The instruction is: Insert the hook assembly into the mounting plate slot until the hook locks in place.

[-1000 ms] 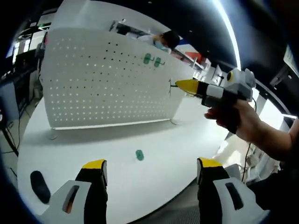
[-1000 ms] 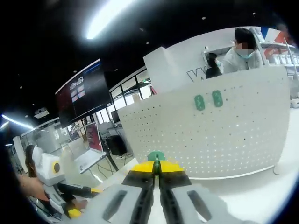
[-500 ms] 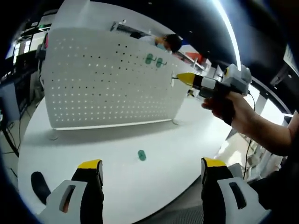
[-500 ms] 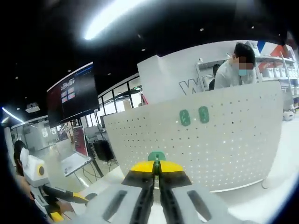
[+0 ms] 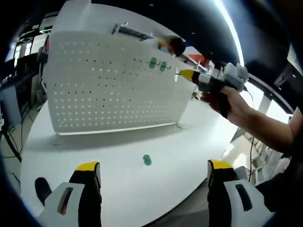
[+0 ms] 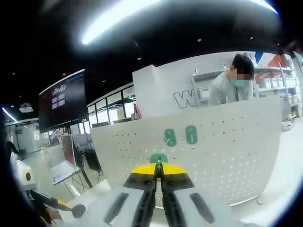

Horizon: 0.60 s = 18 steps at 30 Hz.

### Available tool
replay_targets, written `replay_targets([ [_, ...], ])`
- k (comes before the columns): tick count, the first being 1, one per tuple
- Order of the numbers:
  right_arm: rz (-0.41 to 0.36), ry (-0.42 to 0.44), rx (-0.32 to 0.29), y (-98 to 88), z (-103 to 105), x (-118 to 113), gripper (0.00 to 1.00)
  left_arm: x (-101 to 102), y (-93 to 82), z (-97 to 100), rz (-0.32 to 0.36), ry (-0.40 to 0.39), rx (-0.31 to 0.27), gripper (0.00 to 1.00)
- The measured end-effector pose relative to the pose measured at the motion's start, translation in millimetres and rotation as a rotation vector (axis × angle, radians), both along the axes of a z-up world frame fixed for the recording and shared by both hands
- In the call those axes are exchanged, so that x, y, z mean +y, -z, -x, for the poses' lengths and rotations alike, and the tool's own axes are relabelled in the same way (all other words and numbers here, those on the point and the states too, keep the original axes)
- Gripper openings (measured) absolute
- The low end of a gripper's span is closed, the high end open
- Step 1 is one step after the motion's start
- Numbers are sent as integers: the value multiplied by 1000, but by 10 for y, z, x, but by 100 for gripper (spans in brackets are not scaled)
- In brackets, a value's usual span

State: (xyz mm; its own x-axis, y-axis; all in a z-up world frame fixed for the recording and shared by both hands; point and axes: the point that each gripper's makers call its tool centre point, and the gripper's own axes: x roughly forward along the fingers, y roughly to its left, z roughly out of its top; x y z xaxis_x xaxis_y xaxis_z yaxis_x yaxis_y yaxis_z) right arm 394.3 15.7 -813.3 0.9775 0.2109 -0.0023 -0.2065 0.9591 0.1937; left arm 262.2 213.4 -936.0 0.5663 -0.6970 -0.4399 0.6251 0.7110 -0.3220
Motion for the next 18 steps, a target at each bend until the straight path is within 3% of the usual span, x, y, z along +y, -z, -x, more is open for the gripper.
replay_targets([
  [18, 43, 89, -34, 30, -235, -340, 0, 53, 43, -61, -2, -26, 3, 100],
])
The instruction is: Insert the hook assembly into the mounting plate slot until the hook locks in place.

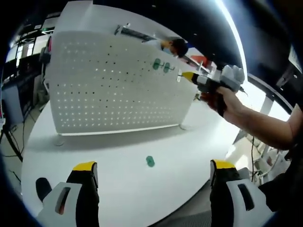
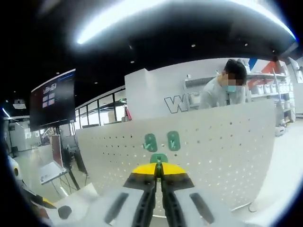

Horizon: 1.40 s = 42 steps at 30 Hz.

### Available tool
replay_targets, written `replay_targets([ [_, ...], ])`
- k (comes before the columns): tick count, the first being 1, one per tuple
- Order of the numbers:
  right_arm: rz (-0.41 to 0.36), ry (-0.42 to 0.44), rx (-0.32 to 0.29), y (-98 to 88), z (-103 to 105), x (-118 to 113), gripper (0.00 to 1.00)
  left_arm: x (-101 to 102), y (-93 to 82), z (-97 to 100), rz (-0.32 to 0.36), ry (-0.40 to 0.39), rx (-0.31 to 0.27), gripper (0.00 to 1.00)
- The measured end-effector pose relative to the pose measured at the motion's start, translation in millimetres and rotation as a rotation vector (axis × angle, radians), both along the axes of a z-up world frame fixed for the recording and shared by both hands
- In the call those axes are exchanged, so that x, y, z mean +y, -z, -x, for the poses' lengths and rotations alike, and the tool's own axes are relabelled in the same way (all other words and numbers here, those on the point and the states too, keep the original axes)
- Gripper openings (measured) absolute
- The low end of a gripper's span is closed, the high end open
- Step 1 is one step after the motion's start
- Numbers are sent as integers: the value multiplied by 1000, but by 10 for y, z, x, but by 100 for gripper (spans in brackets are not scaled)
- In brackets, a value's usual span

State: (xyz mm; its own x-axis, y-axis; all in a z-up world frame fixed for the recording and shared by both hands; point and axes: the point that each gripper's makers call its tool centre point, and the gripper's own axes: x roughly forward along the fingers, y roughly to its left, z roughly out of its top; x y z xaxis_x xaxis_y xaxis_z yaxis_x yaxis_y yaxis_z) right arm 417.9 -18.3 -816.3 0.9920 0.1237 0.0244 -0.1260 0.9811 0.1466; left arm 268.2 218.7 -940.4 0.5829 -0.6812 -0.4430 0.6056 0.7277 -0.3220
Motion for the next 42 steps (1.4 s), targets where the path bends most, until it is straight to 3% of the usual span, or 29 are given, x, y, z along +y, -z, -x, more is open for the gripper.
replay_targets([
  [12, 29, 53, -21, -31, -223, -229, 0, -15, 21, -52, -4, 6, -8, 100],
  [25, 57, 116, -87, -194, -475, -512, 0, 3, 70, -45, -9, 20, -13, 100],
  [42, 107, 140, -140, -251, -656, -644, 0, 48, 100, -138, -20, 15, -2, 98],
])
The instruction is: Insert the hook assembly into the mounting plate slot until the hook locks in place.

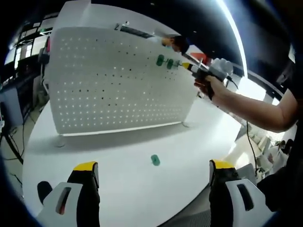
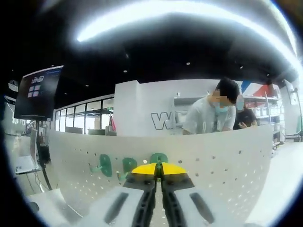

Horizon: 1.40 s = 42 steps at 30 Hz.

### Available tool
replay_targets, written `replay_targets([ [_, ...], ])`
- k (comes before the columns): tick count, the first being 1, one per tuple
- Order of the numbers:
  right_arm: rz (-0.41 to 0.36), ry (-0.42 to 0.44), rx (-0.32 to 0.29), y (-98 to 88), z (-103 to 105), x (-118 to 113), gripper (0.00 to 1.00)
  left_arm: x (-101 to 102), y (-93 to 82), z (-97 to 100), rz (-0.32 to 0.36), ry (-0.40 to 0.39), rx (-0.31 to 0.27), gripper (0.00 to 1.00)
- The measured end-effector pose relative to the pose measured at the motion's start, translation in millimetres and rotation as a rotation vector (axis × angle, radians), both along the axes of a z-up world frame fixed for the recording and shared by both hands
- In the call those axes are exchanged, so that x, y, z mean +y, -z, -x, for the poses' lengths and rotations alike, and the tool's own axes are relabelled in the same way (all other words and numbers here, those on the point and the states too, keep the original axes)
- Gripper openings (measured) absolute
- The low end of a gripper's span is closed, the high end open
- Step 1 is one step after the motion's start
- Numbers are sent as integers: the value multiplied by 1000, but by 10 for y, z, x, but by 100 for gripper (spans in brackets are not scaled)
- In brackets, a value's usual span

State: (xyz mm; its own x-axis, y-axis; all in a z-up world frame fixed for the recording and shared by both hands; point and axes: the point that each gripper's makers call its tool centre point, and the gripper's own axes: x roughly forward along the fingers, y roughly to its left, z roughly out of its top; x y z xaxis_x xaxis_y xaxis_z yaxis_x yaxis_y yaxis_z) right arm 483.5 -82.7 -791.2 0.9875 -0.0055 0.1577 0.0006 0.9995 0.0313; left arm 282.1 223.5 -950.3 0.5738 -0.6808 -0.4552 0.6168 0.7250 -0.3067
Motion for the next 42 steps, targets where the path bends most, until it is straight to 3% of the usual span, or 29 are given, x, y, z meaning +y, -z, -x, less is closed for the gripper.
replay_targets([
  [5, 45, 10, -20, 8, 12, 19, 0, 21, -8, -12, -3, -4, -1, 97],
  [12, 7, 18, -54, 48, -2, -31, 0, 77, -16, 23, -11, -20, -6, 97],
  [21, 55, 46, -67, 78, 0, 27, 0, 131, 14, 55, -19, -33, 2, 97],
  [29, 67, 36, -27, 68, 39, 65, 2, 92, -20, 45, -10, -27, -3, 96],
  [32, 25, 18, -21, 69, 49, 74, 10, 97, -54, 36, 7, -36, -8, 96],
  [37, 30, 5, 1, 59, 154, 122, 10, 132, -32, 56, -1, -39, -1, 96],
  [40, 80, 46, 48, 90, 228, 64, 11, 158, -5, 71, -7, -46, 9, 96],
  [42, 51, 34, 49, 89, 288, 60, 13, 168, 5, 88, -12, -45, 9, 96],
])
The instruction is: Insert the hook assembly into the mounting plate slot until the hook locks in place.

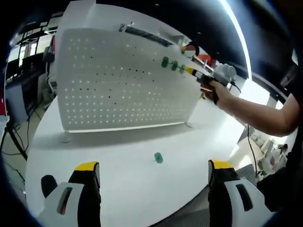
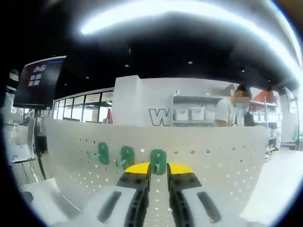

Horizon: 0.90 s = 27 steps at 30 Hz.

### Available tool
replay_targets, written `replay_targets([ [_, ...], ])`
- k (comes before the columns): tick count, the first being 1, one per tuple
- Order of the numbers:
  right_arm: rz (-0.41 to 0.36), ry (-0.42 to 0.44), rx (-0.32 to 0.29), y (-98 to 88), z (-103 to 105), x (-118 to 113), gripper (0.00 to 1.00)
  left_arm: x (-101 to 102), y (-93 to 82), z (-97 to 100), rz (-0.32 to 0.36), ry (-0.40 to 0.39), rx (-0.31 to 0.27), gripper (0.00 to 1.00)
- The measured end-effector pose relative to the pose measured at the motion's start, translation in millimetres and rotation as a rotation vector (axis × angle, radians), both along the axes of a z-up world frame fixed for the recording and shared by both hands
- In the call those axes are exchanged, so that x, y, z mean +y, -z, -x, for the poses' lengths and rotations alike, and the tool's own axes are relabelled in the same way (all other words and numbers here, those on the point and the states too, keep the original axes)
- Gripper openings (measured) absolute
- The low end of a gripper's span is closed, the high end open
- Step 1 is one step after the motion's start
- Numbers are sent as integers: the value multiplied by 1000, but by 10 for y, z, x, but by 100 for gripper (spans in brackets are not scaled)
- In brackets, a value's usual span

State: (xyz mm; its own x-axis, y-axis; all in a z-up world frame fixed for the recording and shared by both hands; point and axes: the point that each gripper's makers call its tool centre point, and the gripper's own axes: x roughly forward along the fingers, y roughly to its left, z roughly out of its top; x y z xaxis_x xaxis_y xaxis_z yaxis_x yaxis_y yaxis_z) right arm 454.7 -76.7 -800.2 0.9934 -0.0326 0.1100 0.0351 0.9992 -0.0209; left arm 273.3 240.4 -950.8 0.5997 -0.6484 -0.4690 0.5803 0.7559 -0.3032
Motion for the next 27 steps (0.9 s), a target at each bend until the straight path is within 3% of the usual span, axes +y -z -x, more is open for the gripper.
replay_targets([
  [10, 58, -20, 136, 346, 379, -68, 18, 19, 17, 131, 0, 5, 2, 98],
  [15, -6, -109, 250, 627, 686, 9, 22, 12, 33, 231, -2, 17, 6, 98],
  [18, 94, -151, 302, 741, 879, 76, 22, 19, 59, 291, -16, 25, 8, 98],
  [23, 68, -234, 369, 908, 1190, 248, 25, 31, 67, 395, -21, 29, 17, 99],
  [27, 116, -240, 400, 1036, 1398, 284, 25, 28, 76, 471, -41, 50, 13, 99],
])
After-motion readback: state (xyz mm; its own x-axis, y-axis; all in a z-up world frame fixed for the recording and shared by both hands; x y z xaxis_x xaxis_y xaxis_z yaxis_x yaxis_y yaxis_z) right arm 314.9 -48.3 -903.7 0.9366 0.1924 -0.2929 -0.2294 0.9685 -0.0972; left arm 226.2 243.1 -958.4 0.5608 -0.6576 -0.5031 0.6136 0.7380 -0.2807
